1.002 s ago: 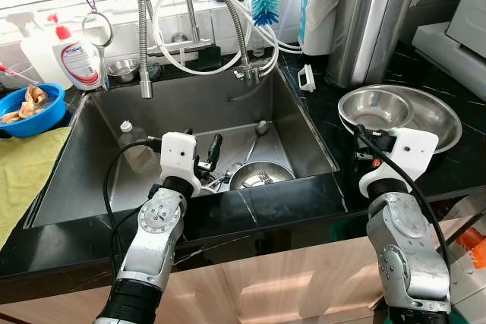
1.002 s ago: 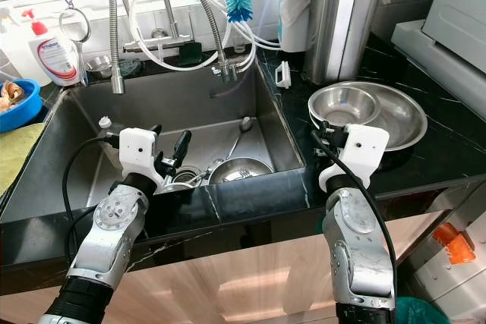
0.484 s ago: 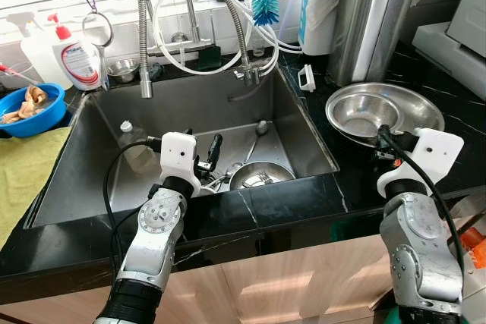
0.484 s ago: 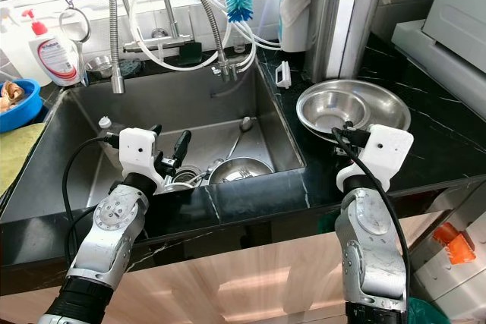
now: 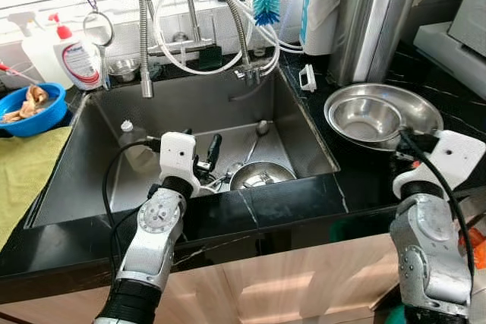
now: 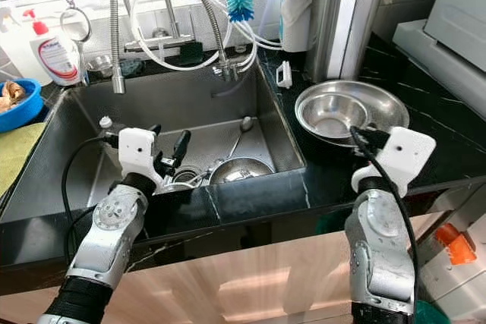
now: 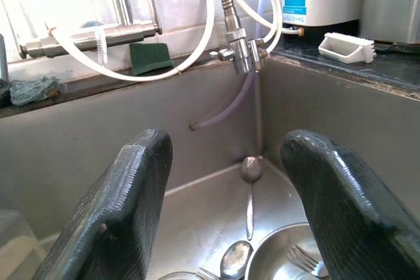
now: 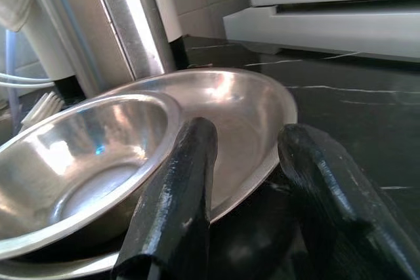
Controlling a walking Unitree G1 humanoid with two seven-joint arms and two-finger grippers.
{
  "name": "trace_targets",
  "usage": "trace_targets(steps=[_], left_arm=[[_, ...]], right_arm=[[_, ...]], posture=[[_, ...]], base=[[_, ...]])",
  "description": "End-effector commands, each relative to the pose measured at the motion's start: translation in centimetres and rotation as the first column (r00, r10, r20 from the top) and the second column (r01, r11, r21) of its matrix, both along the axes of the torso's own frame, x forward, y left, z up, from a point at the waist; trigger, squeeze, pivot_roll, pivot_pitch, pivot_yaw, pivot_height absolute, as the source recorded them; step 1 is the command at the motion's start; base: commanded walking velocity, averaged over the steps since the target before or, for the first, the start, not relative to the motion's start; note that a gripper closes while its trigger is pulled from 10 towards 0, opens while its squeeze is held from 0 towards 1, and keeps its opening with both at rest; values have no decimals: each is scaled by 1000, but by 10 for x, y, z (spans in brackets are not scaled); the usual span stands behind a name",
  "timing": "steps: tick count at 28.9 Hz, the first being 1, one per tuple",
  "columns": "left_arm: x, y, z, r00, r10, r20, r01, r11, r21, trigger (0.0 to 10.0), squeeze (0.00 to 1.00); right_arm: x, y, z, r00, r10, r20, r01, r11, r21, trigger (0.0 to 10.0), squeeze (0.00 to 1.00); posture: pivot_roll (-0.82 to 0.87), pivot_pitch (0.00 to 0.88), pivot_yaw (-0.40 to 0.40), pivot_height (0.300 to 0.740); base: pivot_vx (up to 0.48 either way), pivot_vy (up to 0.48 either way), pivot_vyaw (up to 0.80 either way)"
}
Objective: Kitchen organization
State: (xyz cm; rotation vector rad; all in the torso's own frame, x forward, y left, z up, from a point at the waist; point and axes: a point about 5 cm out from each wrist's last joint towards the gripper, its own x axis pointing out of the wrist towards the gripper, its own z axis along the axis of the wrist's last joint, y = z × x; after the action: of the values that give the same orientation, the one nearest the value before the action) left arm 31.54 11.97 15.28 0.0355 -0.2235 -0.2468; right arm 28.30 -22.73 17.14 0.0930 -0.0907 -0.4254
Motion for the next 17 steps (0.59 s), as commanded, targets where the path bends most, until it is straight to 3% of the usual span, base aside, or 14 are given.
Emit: trace_targets(steps=[1, 15, 16, 17], left_arm=[[1, 5, 2, 1000, 20, 8, -20, 1000, 19, 10000, 0], [1, 4, 1, 1000, 16, 8, -16, 1000, 18, 10000, 0], [1, 4, 1, 1000, 15, 8, -15, 1000, 18, 10000, 0], [1, 4, 1, 1000, 15, 7, -15, 1000, 18, 10000, 0]], right_arm=[[1, 3, 14, 999, 11, 49, -10, 1000, -5, 10000, 0], [5, -1, 39, 992, 4, 128, -8, 1000, 29, 10000, 0], [6, -4, 41, 991, 2, 133, -13, 997, 81, 10000, 1000], [7, -6, 41, 991, -5, 133, -12, 992, 129, 10000, 1000]], posture=[[-107, 0, 102, 740], [-111, 0, 101, 740], [-111, 0, 101, 740], [-112, 0, 101, 740]], base=[[0, 0, 0], [0, 0, 0], [0, 0, 0], [0, 0, 0]])
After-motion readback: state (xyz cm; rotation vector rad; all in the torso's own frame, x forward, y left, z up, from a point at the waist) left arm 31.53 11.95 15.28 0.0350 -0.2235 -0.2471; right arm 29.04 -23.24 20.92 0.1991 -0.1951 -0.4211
